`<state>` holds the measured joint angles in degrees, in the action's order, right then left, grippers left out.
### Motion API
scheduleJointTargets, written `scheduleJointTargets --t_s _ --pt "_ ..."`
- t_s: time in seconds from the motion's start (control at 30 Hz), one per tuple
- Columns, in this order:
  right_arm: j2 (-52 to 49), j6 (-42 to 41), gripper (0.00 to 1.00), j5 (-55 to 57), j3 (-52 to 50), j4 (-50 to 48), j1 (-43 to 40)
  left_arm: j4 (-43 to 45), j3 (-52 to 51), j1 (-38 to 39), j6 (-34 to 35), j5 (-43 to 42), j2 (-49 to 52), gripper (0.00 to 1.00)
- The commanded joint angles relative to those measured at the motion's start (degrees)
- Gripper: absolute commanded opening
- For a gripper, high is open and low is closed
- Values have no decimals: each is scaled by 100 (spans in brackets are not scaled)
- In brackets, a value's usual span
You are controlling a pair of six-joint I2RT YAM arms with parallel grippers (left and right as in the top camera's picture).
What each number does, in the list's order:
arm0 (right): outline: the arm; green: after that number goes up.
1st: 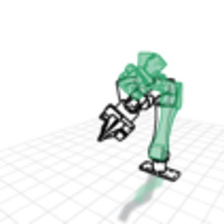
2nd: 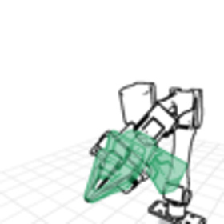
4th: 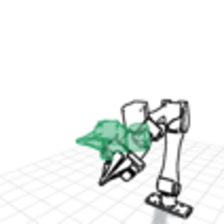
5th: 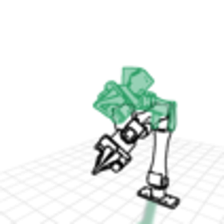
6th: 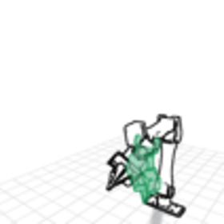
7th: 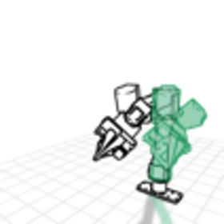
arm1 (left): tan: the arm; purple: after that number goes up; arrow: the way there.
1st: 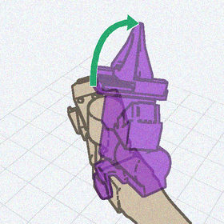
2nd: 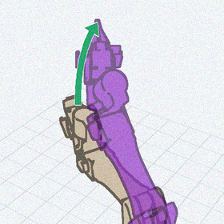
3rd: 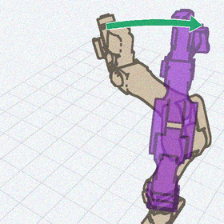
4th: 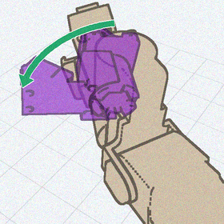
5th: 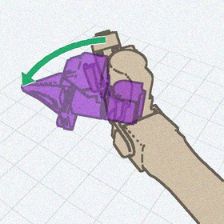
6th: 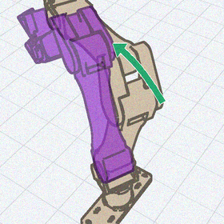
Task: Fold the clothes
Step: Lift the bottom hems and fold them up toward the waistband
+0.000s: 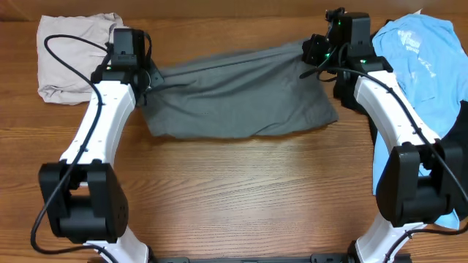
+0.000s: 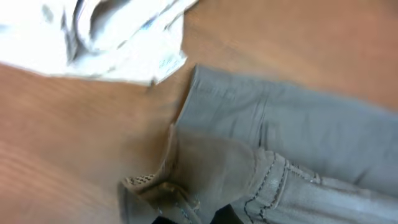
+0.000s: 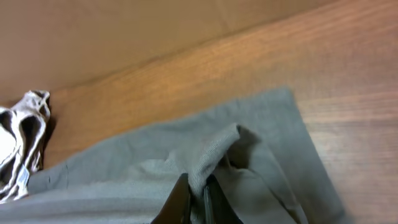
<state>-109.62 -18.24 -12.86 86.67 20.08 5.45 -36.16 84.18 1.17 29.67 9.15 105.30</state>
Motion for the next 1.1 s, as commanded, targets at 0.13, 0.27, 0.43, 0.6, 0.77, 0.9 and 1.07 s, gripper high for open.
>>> scheduleJointTargets --t_s 0.13,0.27,0.43,0.6,0.77,0.9,1.07 --pt "-417 0 4 918 146 -400 -166 1335 -50 -275 4 1248 317 5" --pt "-625 0 4 918 146 -452 -144 1860 -50 -275 -170 1244 428 13" --pt "-791 -66 4 918 146 -708 -109 2304 -50 -275 -297 1239 824 26" --pt "-896 -149 43 918 146 -1027 -96 2933 -50 -273 -769 1180 1244 74" --pt "-844 -142 85 651 151 -1019 -96 2520 46 -275 -811 977 1080 87" --pt "-772 -109 97 387 160 -802 -94 2275 111 -275 -1377 192 857 86" --pt "-435 391 100 367 433 614 -35 1738 118 -275 -1561 -1305 841 90"
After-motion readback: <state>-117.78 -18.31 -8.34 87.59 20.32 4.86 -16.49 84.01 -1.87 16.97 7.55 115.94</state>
